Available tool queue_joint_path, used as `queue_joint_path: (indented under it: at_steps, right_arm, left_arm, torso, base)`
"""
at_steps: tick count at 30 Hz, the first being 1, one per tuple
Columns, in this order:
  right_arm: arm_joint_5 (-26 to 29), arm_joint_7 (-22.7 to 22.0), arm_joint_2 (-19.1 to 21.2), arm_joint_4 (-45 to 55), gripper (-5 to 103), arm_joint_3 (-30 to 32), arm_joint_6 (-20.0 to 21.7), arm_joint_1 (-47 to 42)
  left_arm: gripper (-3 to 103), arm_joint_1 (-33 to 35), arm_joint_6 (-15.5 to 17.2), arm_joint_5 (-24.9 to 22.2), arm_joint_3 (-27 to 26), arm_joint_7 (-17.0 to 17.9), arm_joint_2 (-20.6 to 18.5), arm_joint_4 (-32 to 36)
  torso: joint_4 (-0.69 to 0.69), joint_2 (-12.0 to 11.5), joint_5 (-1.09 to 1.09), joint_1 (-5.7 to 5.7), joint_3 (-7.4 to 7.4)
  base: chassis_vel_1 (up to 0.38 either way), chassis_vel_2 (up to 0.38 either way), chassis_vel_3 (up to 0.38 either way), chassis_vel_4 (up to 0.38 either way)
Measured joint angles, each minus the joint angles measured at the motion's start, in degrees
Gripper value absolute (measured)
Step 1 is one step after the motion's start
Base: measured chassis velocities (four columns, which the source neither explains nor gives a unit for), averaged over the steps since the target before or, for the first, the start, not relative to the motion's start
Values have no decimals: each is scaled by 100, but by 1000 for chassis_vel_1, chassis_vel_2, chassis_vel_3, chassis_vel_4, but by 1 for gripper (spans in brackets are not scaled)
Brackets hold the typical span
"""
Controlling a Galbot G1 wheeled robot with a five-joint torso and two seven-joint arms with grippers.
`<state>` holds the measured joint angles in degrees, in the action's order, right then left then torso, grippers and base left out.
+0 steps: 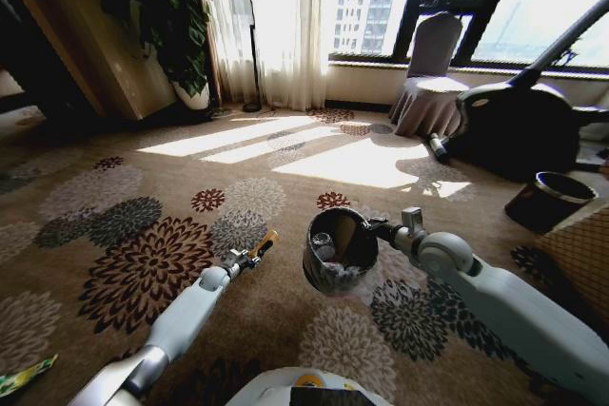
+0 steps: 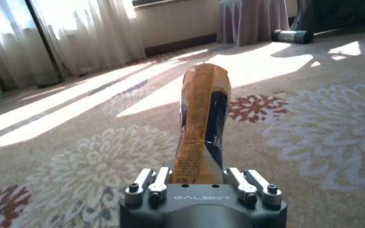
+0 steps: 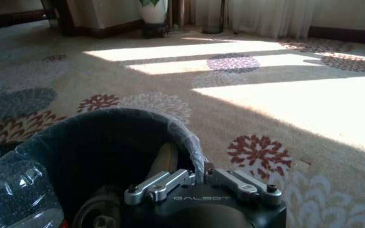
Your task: Pick up the trash from the ground and place it into the trash bin.
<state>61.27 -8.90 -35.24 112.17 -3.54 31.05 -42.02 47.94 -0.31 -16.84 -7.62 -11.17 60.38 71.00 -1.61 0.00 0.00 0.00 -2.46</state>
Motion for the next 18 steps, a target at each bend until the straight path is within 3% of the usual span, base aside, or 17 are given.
queue_joint_path:
  at_steps: [1, 3, 5, 9, 10, 13, 14, 16, 18]
  right_arm:
    - [0, 0, 0, 0, 2, 0, 0, 0]
    - [201, -86, -24, -88, 2, -444, 20, 412]
    - [285, -115, -48, -151, 2, -656, 40, 616]
    - [990, -514, -514, -798, 2, -2141, 159, 2242]
    - [990, -514, -514, -798, 2, -2141, 159, 2242]
    - [1389, -784, -1447, -1586, 2, -3157, 287, 3445]
    - [1389, -784, -1447, -1586, 2, -3157, 287, 3445]
    - [1512, -881, -1920, -1858, 2, -3483, 369, 3789]
    - [1535, -910, -2076, -1945, 2, -3593, 382, 3899]
  left_arm:
    - [36, 0, 0, 0, 0, 0, 0, 0]
    - [36, 72, -62, -174, -115, 288, -219, 845]
    - [36, 89, -67, -251, -147, 359, -297, 1126]
    - [36, 183, 11, -626, -196, 615, -586, 2514]
    - [36, 183, 11, -626, -196, 615, -586, 2514]
    - [36, 277, 95, -786, -178, 764, -694, 3385]
    - [36, 277, 95, -786, -178, 764, -694, 3385]
    - [36, 283, 91, -834, -160, 826, -711, 3644]
    - [36, 279, 90, -862, -154, 843, -713, 3730]
  torso:
    - [0, 0, 0, 0, 0]
    - [0, 0, -1, 0, 0]
    - [0, 0, -1, 0, 0]
    - [-1, 0, 0, 0, 0]
    - [-1, 0, 0, 0, 0]
    - [-4, 0, -1, 0, 0]
    - [-4, 0, -1, 0, 0]
    - [-7, -1, -3, 0, -1]
    - [-7, 0, -4, 0, -1]
  base:
    - [0, 0, 0, 0]
    - [0, 0, 0, 0]
    - [0, 0, 0, 0]
    - [0, 0, 0, 0]
    - [0, 0, 0, 0]
    - [0, 0, 0, 0]
    - [0, 0, 0, 0]
    - [0, 0, 0, 0]
    - [0, 0, 0, 0]
